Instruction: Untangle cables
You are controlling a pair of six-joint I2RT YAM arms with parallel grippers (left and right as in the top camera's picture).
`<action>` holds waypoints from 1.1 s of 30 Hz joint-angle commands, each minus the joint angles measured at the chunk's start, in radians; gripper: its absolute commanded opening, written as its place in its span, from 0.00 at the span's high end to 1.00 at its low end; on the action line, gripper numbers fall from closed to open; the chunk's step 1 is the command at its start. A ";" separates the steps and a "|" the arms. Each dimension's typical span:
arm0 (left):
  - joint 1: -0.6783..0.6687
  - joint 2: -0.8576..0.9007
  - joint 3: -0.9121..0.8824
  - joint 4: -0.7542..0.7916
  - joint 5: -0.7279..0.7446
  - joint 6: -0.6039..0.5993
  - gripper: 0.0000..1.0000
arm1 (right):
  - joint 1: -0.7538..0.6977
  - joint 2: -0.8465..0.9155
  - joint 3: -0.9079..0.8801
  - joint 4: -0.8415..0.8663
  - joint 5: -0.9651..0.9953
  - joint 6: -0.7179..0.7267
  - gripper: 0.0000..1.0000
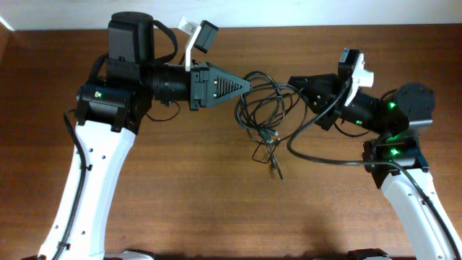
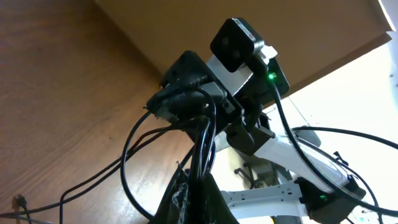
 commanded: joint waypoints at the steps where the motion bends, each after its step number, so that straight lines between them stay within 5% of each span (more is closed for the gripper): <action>1: -0.002 0.003 0.016 0.005 -0.024 -0.013 1.00 | -0.001 0.002 0.019 0.002 0.108 0.153 0.96; 18: 0.091 0.003 0.016 0.005 -0.023 -0.013 0.99 | -0.002 0.002 0.019 -0.430 0.719 0.153 0.96; 33: 0.092 0.003 0.016 0.005 -0.031 -0.013 0.96 | -0.002 0.002 0.019 -0.578 1.033 0.153 0.96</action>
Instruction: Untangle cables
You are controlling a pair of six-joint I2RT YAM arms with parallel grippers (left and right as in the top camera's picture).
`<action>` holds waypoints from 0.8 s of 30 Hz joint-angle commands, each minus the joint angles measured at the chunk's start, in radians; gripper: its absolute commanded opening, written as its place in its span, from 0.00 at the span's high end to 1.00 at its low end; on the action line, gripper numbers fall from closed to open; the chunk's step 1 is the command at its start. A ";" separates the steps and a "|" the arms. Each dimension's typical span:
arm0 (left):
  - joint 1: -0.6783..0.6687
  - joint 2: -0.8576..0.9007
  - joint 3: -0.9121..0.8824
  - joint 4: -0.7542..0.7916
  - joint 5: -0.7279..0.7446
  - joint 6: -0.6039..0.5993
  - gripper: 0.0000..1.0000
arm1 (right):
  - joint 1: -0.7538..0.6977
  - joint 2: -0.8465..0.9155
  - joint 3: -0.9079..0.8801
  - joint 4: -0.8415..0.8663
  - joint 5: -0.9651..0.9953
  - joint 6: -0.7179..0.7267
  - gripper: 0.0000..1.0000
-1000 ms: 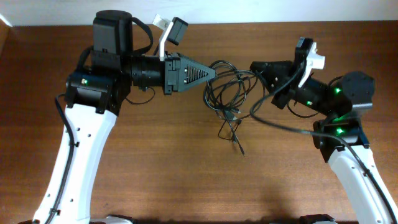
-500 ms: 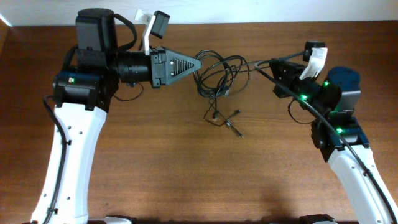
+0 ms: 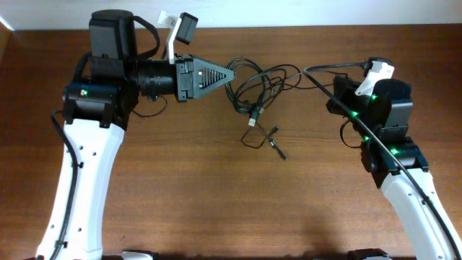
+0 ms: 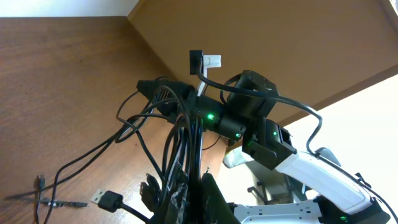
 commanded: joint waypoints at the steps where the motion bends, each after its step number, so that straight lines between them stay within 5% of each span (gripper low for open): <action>1: 0.006 0.000 0.016 0.002 -0.003 -0.009 0.96 | -0.002 0.001 0.013 -0.015 0.094 0.000 0.96; 24: 0.006 0.000 0.016 0.002 -0.009 -0.009 0.96 | -0.002 0.001 0.013 -0.103 0.388 0.011 0.95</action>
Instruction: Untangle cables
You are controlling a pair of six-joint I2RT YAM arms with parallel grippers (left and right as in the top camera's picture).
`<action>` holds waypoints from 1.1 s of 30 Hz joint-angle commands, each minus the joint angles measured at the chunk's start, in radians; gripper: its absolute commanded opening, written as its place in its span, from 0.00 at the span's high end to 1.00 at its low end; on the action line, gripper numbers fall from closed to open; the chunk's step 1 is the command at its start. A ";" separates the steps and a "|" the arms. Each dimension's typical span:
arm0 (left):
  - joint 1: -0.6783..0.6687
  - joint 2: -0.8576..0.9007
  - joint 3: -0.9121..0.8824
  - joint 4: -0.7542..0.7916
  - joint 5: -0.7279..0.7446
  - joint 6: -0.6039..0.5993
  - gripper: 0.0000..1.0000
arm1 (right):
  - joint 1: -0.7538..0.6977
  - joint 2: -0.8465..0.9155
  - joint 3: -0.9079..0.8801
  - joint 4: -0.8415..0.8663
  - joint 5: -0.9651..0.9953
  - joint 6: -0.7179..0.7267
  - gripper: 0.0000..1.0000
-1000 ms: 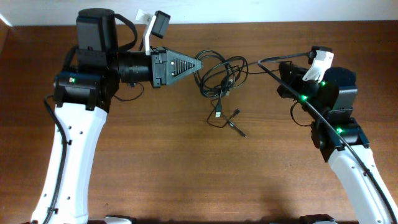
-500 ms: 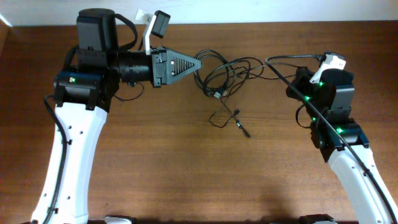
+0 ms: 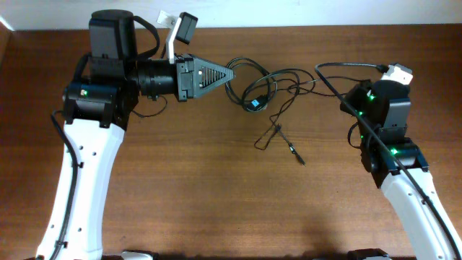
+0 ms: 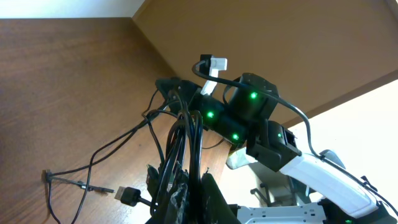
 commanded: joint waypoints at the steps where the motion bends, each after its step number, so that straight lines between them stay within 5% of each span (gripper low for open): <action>1: 0.006 0.000 0.016 0.003 0.002 -0.009 0.96 | -0.002 0.001 0.013 -0.058 0.050 0.007 0.95; 10: 0.006 0.000 0.016 -0.027 -0.243 -0.009 0.97 | -0.001 0.001 0.013 -0.183 0.029 0.008 0.92; 15: 0.006 0.000 0.016 -0.027 -0.242 -0.009 0.97 | -0.001 0.001 0.013 -0.154 -0.028 0.008 0.44; 17: 0.006 0.000 0.016 -0.029 -0.242 -0.009 0.97 | -0.001 0.001 0.013 -0.150 -0.047 0.008 0.33; 21: 0.006 0.000 0.016 -0.039 -0.243 -0.009 0.97 | -0.001 0.001 0.013 -0.149 -0.069 0.008 0.32; 27: 0.006 0.000 0.016 -0.042 -0.266 -0.009 0.98 | -0.001 0.001 0.013 0.021 -0.626 0.007 0.23; 33: 0.006 0.000 0.016 -0.043 -0.266 -0.009 0.97 | -0.001 0.001 0.013 0.056 -0.768 0.007 0.22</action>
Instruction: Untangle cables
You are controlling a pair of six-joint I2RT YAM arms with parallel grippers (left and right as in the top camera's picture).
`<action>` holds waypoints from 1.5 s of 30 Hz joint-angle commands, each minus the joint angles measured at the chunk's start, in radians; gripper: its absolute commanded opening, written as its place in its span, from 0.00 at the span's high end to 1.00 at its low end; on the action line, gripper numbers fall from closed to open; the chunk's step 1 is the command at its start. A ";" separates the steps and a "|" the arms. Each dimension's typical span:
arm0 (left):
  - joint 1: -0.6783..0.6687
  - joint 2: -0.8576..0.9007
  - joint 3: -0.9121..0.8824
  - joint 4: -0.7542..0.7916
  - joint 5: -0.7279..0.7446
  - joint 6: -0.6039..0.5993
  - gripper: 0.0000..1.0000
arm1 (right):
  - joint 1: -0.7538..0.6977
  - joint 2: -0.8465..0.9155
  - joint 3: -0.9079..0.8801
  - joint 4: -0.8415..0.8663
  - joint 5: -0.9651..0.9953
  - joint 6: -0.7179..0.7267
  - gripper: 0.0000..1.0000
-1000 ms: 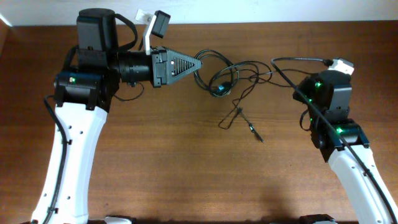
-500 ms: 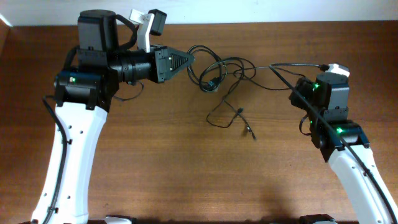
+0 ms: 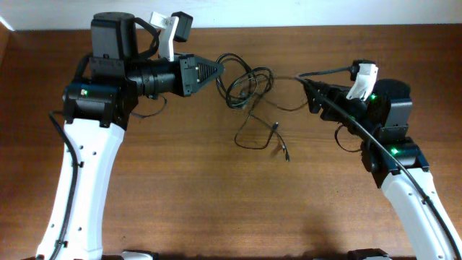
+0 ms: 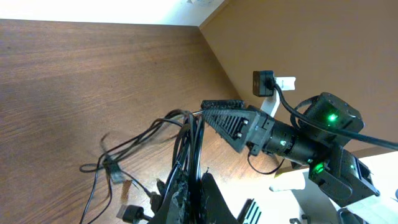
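Observation:
A tangle of black cables (image 3: pixel 245 87) hangs between my two grippers above the wooden table (image 3: pixel 180 209). My left gripper (image 3: pixel 219 70) is shut on one side of the bundle; in the left wrist view its fingers (image 4: pixel 208 193) pinch several strands (image 4: pixel 186 137). My right gripper (image 3: pixel 309 87) points left, its tip shut on a thin strand running to the tangle, and it appears as a closed wedge (image 4: pixel 206 111) in the wrist view. A loose loop (image 3: pixel 245 137) sags to the table, with small plugs (image 3: pixel 279 130) at its end. A USB plug (image 4: pixel 132 214) dangles near my left fingers.
The table's far edge meets the white wall (image 3: pixel 289 11) just behind both grippers. The right arm's own wire (image 3: pixel 336 70) arcs above its wrist. The white arm links (image 3: pixel 79 188) stand along the left and right sides.
My right gripper has turned to point left and now sits nearer the tangle. My left gripper has shifted slightly left and back. The bundle is slacker, and its loop lies lower and further left.
Both grippers were close together on the tangle at mid-table. Then they stood far apart with the cables stretched between them and ends trailing on the table. That spread held, and now the right gripper is closer again with the cables sagging.

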 commanded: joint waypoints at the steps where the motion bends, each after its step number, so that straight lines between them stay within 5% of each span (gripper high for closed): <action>1: 0.006 -0.002 0.016 0.002 -0.005 -0.006 0.97 | -0.001 0.000 0.011 0.012 -0.136 0.003 0.22; 5: 0.006 -0.002 0.016 0.002 -0.017 -0.006 0.99 | -0.001 0.000 0.011 -0.045 -0.084 -0.079 0.21; 8: 0.006 -0.002 0.016 0.003 -0.016 -0.071 0.99 | -0.001 0.000 0.011 -0.104 0.082 -0.079 0.02; 14: 0.006 -0.002 0.016 0.002 -0.013 -0.089 0.99 | -0.001 0.000 0.011 -0.214 0.360 -0.067 0.01; 19: 0.006 -0.002 0.016 0.003 -0.038 -0.089 1.00 | -0.001 0.000 0.011 -0.304 0.406 -0.068 0.01; 29: 0.006 -0.002 0.016 0.002 -0.043 -0.082 1.00 | -0.001 0.000 0.011 -0.299 0.257 -0.068 0.01; 35: 0.006 -0.002 0.016 -0.066 -0.053 0.105 0.98 | -0.001 0.000 0.011 -0.227 0.065 -0.067 0.01; 45: 0.006 -0.002 0.016 -0.187 -0.302 0.134 0.97 | -0.001 0.000 0.011 -0.139 -0.042 0.113 0.01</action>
